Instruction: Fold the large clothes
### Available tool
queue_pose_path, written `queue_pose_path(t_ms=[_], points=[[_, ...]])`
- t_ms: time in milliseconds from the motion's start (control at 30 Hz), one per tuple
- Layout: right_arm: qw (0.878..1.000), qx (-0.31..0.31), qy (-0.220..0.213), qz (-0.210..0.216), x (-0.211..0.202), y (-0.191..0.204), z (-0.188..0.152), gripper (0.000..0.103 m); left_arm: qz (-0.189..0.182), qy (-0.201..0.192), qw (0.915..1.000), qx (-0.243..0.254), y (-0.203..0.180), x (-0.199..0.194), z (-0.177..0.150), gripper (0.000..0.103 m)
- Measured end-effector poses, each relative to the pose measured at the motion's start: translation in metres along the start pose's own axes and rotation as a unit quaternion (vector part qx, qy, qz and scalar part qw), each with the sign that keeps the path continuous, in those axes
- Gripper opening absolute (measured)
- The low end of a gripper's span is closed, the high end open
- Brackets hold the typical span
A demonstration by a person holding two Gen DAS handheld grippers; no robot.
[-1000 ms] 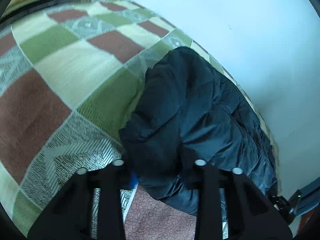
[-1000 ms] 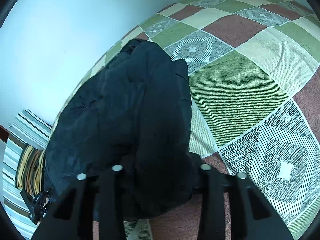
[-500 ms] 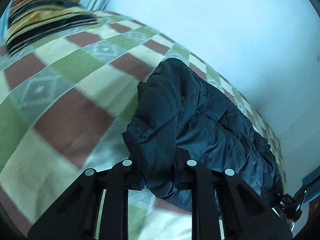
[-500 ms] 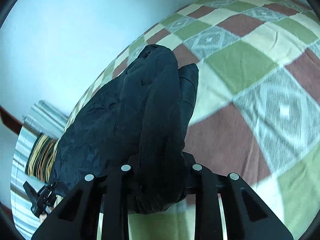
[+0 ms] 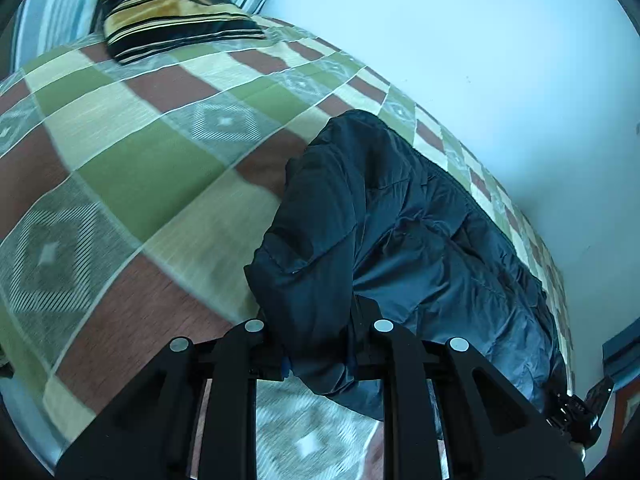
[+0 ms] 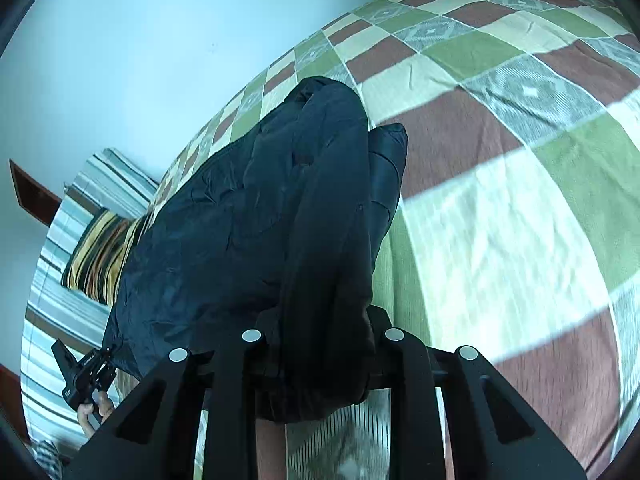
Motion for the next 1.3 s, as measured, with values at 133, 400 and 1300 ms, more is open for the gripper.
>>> queue_pose_path(t_ms=[133, 400, 1300], points=[[1.000, -0.006, 0.001, -0.001, 0.002, -0.002, -0.003, 0.025, -0.001, 0.005, 0.9999, -0.010, 0.012, 0.002, -0.007, 0.019], [1.000, -0.002, -0.005, -0.019, -0.017, -0.007, -0.003, 0.051, 0.028, 0.010, 0.9995, 0.007, 0.012, 0.002, -0.007, 0.054], [0.978, -0.207, 0.007, -0.021, 0.039, 0.181, -0.017, 0.048, 0.042, 0.024, 0.9980, 0.039, 0.034, -0.018, 0.036, 0.075]])
Point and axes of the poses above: each gripper's, at about its wrist camera, not at the fingertips, and x roughly the way its jaws point, y to its left, z to its top, the point moved 2 cm from there along x, roughly the way its jaws point, and after that the axes turned 2 degrees about z, right-handed, at the moved point
